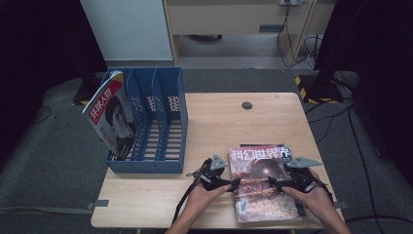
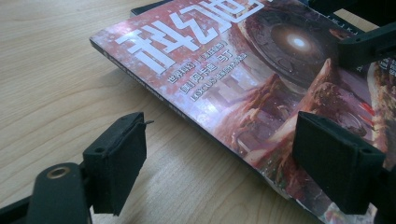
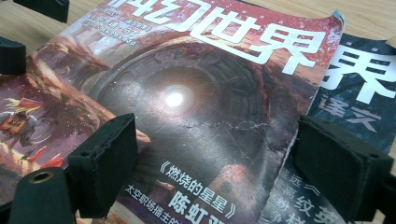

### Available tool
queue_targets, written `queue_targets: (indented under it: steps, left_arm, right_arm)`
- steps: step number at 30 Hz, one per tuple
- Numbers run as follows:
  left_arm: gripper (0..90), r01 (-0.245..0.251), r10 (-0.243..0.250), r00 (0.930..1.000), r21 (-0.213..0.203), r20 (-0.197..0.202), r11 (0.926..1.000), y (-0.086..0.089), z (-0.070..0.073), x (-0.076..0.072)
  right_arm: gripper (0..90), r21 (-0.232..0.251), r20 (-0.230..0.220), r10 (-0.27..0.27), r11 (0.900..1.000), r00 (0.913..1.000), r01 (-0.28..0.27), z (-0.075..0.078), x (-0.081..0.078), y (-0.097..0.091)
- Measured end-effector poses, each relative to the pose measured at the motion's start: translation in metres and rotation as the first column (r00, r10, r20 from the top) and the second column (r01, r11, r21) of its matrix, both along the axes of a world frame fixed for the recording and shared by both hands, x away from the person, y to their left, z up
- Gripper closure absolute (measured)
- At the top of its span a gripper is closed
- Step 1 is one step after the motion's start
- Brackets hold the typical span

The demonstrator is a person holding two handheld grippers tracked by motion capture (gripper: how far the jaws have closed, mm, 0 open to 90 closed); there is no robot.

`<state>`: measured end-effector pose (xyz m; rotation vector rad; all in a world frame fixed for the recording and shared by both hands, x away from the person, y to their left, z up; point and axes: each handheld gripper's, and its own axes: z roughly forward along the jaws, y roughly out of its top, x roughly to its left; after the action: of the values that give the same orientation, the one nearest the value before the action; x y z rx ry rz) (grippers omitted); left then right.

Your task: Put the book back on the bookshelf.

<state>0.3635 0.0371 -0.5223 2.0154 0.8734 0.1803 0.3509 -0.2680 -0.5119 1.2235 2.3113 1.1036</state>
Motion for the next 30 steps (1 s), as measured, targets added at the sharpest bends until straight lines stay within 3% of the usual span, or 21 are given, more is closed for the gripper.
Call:
queue_targets:
  steps: [15, 25, 30]
  left_arm:
    - [15.6, 0.008, -0.01, 0.9971, -0.024, -0.076, 0.9997, -0.013, -0.003, 0.016]
    - [13.4, 0.014, -0.026, 0.9882, -0.083, -0.151, 0.9965, -0.015, -0.01, 0.025]
    - [14.2, 0.016, -0.028, 0.9846, -0.071, -0.173, 0.9974, -0.019, -0.008, 0.028]
  right_arm:
    - [14.1, 0.001, 0.0, 0.002, 1.0, 1.0, -0.002, 0.0, 0.0, 0.0]
    - [14.1, 0.002, 0.001, 0.004, 1.0, 1.0, -0.004, 0.0, 0.0, 0.0]
    - [14.1, 0.001, 0.002, 0.003, 1.0, 1.0, -0.003, 0.0, 0.0, 0.0]
